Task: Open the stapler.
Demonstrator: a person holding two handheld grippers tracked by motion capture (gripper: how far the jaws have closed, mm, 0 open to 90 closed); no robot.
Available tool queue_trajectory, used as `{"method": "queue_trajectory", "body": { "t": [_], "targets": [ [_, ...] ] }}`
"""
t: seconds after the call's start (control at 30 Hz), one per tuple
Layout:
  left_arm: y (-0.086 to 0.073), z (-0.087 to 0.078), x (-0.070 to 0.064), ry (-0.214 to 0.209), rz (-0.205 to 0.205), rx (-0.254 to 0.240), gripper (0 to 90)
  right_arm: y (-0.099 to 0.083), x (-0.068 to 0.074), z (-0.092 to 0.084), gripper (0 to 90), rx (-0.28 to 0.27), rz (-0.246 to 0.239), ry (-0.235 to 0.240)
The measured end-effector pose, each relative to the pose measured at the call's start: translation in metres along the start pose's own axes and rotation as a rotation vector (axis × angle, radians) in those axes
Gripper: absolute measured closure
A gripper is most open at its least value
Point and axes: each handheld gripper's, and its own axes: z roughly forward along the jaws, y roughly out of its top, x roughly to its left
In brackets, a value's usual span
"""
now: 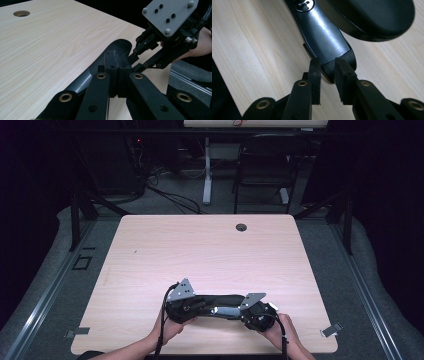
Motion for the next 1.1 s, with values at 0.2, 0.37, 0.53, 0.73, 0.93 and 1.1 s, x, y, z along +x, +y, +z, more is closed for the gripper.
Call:
{"method": "queue_trajectory", "body": {
  "t": [0.2,0.37,0.53,0.73,0.93,1.1],
  "targets": [
    [-0.008,0.01,-0.01,0.047,0.005,0.002,89.8,-0.001,0.002,0.002,81.2,-0.02,-0.005,-0.028],
    [-0.014,0.019,-0.021,0.056,0.026,0.021,89.8,-0.001,0.001,0.005,82.8,-0.017,-0.011,-0.047],
    [-0.019,0.026,-0.028,0.05,0.022,0.049,89.8,-0.002,0.001,0.01,82.7,-0.026,-0.009,-0.045],
    [-0.026,0.036,-0.031,0.077,0.042,0.083,89.8,-0.001,0.002,0.013,83.7,-0.016,-0.024,-0.043],
    [-0.031,0.042,-0.033,0.115,0.047,0.088,89.8,-0.001,0.002,0.014,87.1,-0.015,-0.029,-0.064],
    [-0.038,0.05,-0.034,0.143,0.023,0.102,89.8,-0.002,-0.001,0.016,86.1,0.0,0.006,-0.085]
  ]
}}
